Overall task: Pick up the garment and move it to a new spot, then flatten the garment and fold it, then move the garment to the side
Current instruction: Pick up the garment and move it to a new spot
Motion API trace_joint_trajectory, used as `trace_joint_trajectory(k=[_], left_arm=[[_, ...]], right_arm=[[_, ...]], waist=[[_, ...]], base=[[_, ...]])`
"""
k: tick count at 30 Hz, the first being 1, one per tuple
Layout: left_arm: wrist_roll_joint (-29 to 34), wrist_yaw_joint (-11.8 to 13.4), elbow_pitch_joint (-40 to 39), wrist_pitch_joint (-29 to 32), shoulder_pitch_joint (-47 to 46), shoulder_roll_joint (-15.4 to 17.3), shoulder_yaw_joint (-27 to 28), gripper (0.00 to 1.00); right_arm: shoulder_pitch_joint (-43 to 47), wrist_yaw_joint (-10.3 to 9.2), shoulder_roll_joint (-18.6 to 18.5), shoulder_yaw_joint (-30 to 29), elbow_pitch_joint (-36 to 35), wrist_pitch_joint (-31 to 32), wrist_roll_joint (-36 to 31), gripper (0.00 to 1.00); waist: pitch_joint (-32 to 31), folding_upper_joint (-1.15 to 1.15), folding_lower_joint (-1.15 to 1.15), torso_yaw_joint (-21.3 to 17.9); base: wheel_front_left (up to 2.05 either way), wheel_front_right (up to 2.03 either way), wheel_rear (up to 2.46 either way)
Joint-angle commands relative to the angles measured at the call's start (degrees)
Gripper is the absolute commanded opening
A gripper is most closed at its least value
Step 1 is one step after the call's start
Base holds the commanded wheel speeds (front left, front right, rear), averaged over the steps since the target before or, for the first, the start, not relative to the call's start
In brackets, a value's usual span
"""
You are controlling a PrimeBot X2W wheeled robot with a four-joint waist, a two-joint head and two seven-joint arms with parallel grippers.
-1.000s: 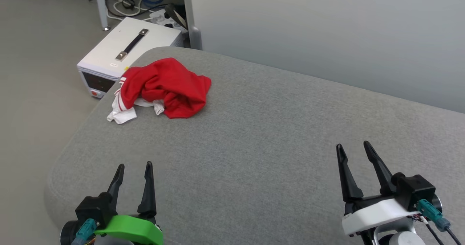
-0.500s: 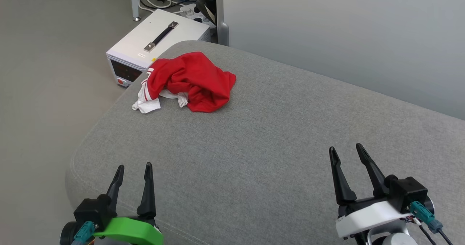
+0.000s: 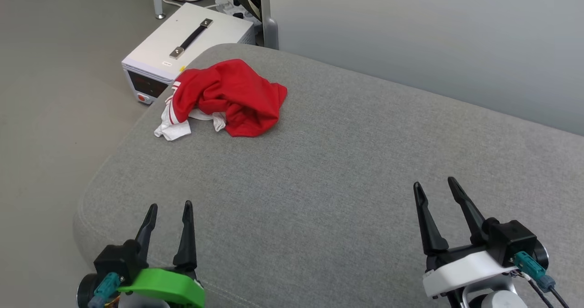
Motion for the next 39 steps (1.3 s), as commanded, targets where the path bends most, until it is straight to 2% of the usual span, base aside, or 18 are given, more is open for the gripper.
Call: trace_joint_trajectory(k=[1, 4, 7, 9, 12, 18, 22, 26, 29, 32, 39], left_arm=[[-0.22, -0.37, 0.70, -0.32, -2.22, 0.57, -0.52, 1.00], [-2.89, -0.38, 3.18, -0.32, -5.99, 2.73, -2.36, 1.00], [-5.96, -0.38, 6.19, 0.63, -12.39, 7.31, -5.36, 1.00], [-9.47, -0.38, 7.67, 3.56, -17.27, 10.57, -7.59, 1.00], [-15.29, -0.39, 9.61, 10.48, -24.92, 16.08, -11.10, 1.00], [-29.85, -0.39, 12.26, 28.84, -40.63, 27.54, -17.20, 1.00], [-34.47, -0.39, 14.90, 38.86, -48.40, 33.31, -20.84, 1.00], [-39.02, -0.39, 17.95, 45.80, -54.41, 35.69, -22.23, 1.00], [-42.05, -0.39, 20.46, 49.11, -57.53, 36.27, -22.49, 1.00], [-44.09, -0.39, 23.72, 50.35, -60.12, 36.46, -22.05, 1.00], [-43.86, -0.39, 31.36, 52.59, -61.45, 35.86, -24.12, 1.00]], right_arm=[[-0.88, -0.04, -0.07, -0.36, -0.60, -0.52, -1.07, 1.00], [-2.10, -0.04, -0.07, -0.95, -1.94, -0.52, -2.72, 1.00], [-3.67, -0.04, -0.07, -1.41, -3.69, -0.52, -4.22, 1.00], [-4.75, -0.04, -0.07, -1.53, -4.85, -0.52, -5.08, 1.00], [-6.18, -0.04, -0.07, -1.65, -6.33, -0.52, -6.45, 1.00], [-9.48, -0.04, -0.07, -1.02, -9.04, -0.52, -8.91, 1.00], [-11.42, -0.04, -0.07, -1.06, -10.44, -0.52, -9.55, 1.00], [-12.61, -0.04, -0.07, -0.70, -11.09, -0.52, -10.13, 1.00], [-12.95, -0.04, -0.34, 0.22, -11.41, -0.52, -10.91, 1.00], [-13.18, -0.04, -0.83, 0.67, -12.03, -0.52, -11.41, 1.00], [-13.63, -0.04, -1.13, -0.11, -13.08, -0.52, -11.51, 1.00]], waist=[[2.62, 0.00, 0.00, -1.46], [5.80, 0.00, 0.00, -2.82], [9.51, 0.00, 0.00, -4.64], [12.01, 0.00, 0.00, -5.92], [15.54, 0.00, 0.00, -7.57], [23.10, 0.00, 0.00, -11.39], [26.75, 0.00, 0.00, -13.68], [29.59, 0.00, 0.00, -15.50], [31.23, 0.00, 0.00, -16.64], [32.68, 0.00, 0.00, -17.59], [34.20, 0.00, 0.00, -18.73]], base=[[0.00, 0.00, 0.00], [0.00, 0.00, 0.00], [0.00, 0.00, 0.00], [0.00, 0.00, 0.00], [0.00, 0.00, 0.00], [0.00, 0.00, 0.00], [0.00, 0.00, 0.00], [0.00, 0.00, 0.00], [0.00, 0.00, 0.00], [0.00, 0.00, 0.00], [0.00, 0.00, 0.00]])
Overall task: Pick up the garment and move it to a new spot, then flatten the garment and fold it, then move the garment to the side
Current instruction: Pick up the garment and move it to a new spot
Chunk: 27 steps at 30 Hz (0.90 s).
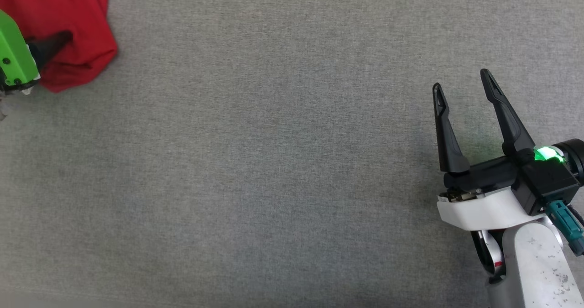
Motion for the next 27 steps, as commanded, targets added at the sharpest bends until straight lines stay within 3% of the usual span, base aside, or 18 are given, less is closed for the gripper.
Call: trace_joint_trajectory(k=[1, 4, 5, 6, 7, 20, 27], left_arm=[[0.17, -0.16, 1.11, 0.66, -0.55, -0.32, -0.72, 1.00], [-0.06, -0.16, 3.54, 1.91, -0.01, -0.91, -1.84, 1.00], [-0.13, -0.16, 4.12, 2.24, 0.16, -1.07, -2.32, 0.49], [-0.17, -0.16, 4.28, 2.12, 0.30, -1.15, -2.69, 0.28], [-0.18, -0.16, 4.21, 1.25, 0.41, -1.20, -3.01, 0.00], [1.92, -0.16, 0.05, -24.12, 3.04, 2.97, -6.10, 0.00], [3.35, -0.16, -6.26, -32.73, 4.32, 4.64, -9.02, 0.00]], right_arm=[[-0.76, -0.04, -0.03, 0.03, -0.41, -0.26, -0.47, 1.00], [-0.70, -0.04, 0.04, 0.06, -0.52, -0.26, -0.67, 1.00], [-0.66, -0.04, 0.06, 0.07, -0.51, -0.26, -0.74, 1.00], [-0.62, -0.04, 0.07, 0.09, -0.48, -0.26, -0.80, 1.00], [-0.53, -0.04, 0.08, 0.07, -0.41, -0.26, -0.85, 1.00], [1.87, -0.04, 0.40, 0.85, 2.72, -0.26, 0.75, 1.00], [4.45, -0.04, 0.91, 0.23, 4.59, -0.26, 2.42, 1.00]], waist=[[1.70, 0.00, -0.01, -1.71], [1.85, 0.00, -0.01, -1.59], [1.83, 0.00, -0.01, -1.50], [1.76, 0.00, -0.01, -1.43], [1.59, 0.00, -0.01, -1.27], [-12.16, 0.00, -0.01, -0.43], [-20.65, 0.00, -0.01, -0.73]], base=[[0.00, 0.00, 0.00], [0.00, 0.00, 0.00], [0.00, 0.00, 0.00], [0.00, 0.00, 0.00], [0.00, 0.00, 0.00], [0.00, 0.00, 0.00], [0.00, 0.00, 0.00]])
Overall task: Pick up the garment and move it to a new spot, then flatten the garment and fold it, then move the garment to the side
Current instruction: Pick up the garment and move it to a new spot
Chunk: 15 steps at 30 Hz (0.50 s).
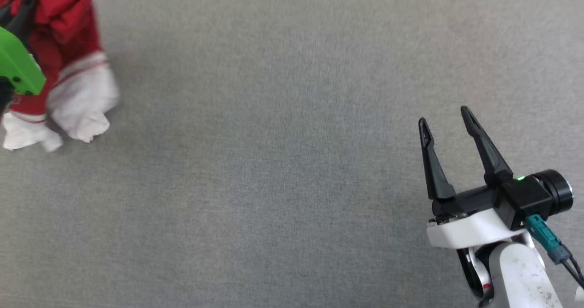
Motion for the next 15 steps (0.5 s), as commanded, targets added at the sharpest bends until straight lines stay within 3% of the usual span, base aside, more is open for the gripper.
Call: trace_joint_trajectory(k=[1, 8, 15], left_arm=[[0.38, -0.16, -1.79, -0.86, 0.54, 0.23, -0.79, 0.00], [1.01, -0.16, -12.01, 1.54, 0.69, -0.60, -7.15, 0.00], [2.13, 0.22, -17.18, 1.09, -2.13, -6.07, -9.19, 0.00]], right_arm=[[0.94, -0.04, 0.19, -0.24, 0.39, -0.26, 0.78, 1.00], [2.39, -0.04, 0.24, -1.92, 0.64, -0.26, 3.50, 1.00], [2.68, -0.04, 0.25, -4.12, 0.83, -0.26, 4.92, 1.00]], waist=[[-7.75, -0.01, 0.00, -0.39], [-11.77, -0.01, 0.00, -2.36], [-12.53, -0.01, 0.00, -6.73]], base=[[0.00, 0.00, 0.00], [0.00, 0.00, 0.00], [0.00, 0.00, 0.00]])
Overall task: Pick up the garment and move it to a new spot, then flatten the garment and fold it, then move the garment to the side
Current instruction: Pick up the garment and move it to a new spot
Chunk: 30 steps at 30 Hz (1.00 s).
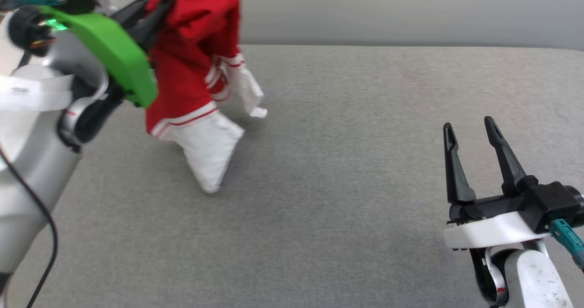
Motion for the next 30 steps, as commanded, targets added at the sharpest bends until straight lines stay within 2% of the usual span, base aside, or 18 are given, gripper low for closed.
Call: trace_joint_trajectory(k=[1, 9, 12, 16, 21, 25, 30], left_arm=[[1.87, 0.13, -0.51, -0.38, -2.03, -1.01, -1.04, 0.00], [6.90, -0.12, 0.76, -4.82, -6.76, -6.24, -6.16, 0.00], [4.94, -0.17, -1.90, -6.17, -5.74, -8.11, -12.44, 0.00], [3.10, -0.19, -3.33, -8.22, -2.50, -10.82, -21.11, 0.00], [1.49, -0.20, -0.24, -10.18, 3.80, -17.37, -30.65, 0.00], [2.13, -0.20, 3.12, -9.75, 9.08, -22.42, -32.78, 0.00], [4.66, -0.20, 5.24, -7.98, 15.00, -26.70, -32.97, 0.00]], right_arm=[[0.53, -0.04, -0.02, -0.24, 0.03, -0.26, 0.43, 1.00], [0.78, -0.04, -0.02, -2.75, -0.79, -0.26, 1.53, 1.00], [0.85, -0.04, -0.02, -4.72, -0.72, -0.26, 5.96, 1.00], [0.55, -0.04, -0.02, -5.76, -1.24, -0.26, 6.06, 1.00], [0.06, -0.04, -0.02, -6.06, -1.28, -0.26, 4.74, 1.00], [-0.29, -0.04, -0.02, -5.83, -1.29, -0.26, 4.01, 1.00], [-0.05, -0.04, -0.02, -5.45, -0.95, -0.26, 3.54, 1.00]], waist=[[-0.94, -0.01, 0.01, -3.65], [0.86, -0.01, 0.01, -8.51], [1.67, -0.01, 0.01, -9.34], [2.43, -0.01, 0.01, -9.99], [3.25, -0.01, 0.01, -10.73], [3.81, -0.01, 0.01, -11.12], [3.72, -0.01, 0.01, -10.78]], base=[[0.00, 0.00, 0.00], [0.00, 0.00, 0.00], [0.00, 0.00, 0.00], [0.00, 0.00, 0.00], [0.00, 0.00, 0.00], [0.00, 0.00, 0.00], [0.00, 0.00, 0.00]])
